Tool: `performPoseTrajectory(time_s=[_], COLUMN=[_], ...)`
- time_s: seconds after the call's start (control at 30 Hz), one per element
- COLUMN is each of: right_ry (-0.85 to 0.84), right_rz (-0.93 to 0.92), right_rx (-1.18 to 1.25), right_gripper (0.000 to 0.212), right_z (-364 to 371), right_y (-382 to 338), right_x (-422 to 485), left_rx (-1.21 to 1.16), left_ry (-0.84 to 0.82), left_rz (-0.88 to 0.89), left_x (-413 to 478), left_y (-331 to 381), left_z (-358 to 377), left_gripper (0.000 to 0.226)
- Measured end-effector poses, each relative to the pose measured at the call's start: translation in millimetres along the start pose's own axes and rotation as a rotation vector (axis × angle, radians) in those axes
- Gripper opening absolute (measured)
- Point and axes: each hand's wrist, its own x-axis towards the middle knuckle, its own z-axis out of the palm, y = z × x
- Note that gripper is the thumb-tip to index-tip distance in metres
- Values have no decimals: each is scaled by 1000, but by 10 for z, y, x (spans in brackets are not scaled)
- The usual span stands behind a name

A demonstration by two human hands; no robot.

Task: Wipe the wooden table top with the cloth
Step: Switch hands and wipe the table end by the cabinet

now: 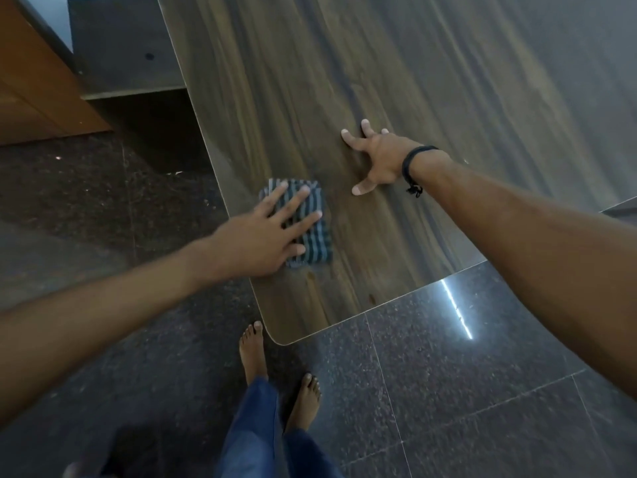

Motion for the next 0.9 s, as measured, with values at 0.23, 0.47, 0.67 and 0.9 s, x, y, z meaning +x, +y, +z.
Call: performPoseTrajectory(time_s=[0.23,0.47,0.67,0.9], right_ry=[179,135,90,119], right_rz=[174,130,127,142], right_rx=[140,100,31,15], right_gripper=[111,99,104,100], right_z=[362,473,396,414], right_y=[117,169,134,65], right_x=[-134,-178,-227,-296], left_rx=[-96,203,-61,120], left_ry=[141,166,77,23], left_rz=[-345,-39,-276,-124], left_x=[285,-4,401,30], left_y=[-334,96,-117,-167], left_z=[-231,84,-102,-107], left_gripper=[61,64,63,67])
